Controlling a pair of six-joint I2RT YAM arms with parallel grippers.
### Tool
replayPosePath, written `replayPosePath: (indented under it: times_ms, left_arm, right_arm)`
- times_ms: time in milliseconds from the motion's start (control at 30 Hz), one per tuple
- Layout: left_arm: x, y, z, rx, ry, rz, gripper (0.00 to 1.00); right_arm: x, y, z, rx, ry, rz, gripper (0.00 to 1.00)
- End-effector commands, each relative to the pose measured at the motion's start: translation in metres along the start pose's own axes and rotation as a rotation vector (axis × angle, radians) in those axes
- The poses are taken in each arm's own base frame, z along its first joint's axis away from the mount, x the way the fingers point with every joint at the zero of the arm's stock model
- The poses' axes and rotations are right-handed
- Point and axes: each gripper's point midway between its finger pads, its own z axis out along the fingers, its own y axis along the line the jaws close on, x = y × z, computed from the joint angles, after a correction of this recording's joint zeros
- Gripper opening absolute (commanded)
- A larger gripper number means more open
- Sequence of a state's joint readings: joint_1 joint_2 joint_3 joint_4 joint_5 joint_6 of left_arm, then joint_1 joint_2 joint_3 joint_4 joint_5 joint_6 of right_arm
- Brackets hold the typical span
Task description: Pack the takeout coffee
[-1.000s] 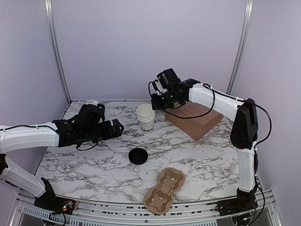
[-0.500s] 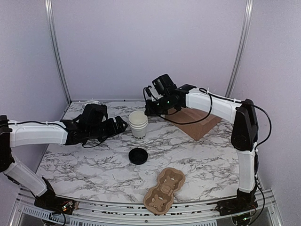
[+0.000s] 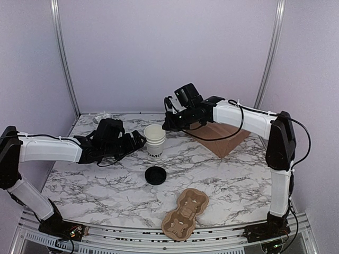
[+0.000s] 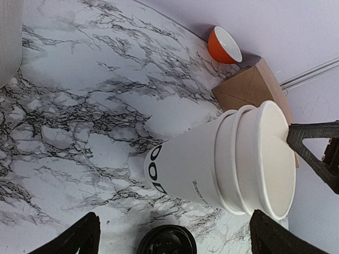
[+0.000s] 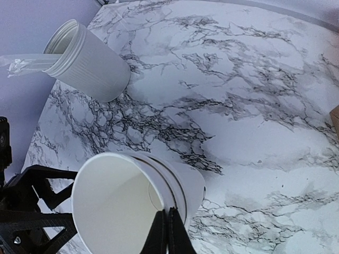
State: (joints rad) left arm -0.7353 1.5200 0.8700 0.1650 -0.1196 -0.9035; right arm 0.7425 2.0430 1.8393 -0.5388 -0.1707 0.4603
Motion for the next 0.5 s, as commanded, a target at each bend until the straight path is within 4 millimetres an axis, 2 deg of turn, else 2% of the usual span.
replayPosePath:
  times_ms: [0, 167, 467]
  left_arm:
    - [-0.004, 0.002, 0.004, 0.007, -0.018, -0.019, 0.99]
    - [-0.005, 0.003, 0.007, 0.004, -0.019, -0.022, 0.99]
    - [0.006, 0.017, 0.02, -0.045, 0.005, -0.03, 0.99]
  right_arm:
    - [-0.016, 0.023, -0.018, -0.074, -0.063, 0.001, 0.0]
    - [-0.014, 0.022, -0.016, -0.072, -0.061, 0.004, 0.0]
    - [-0.014, 0.026, -0.016, -0.095, -0.061, 0.011, 0.0]
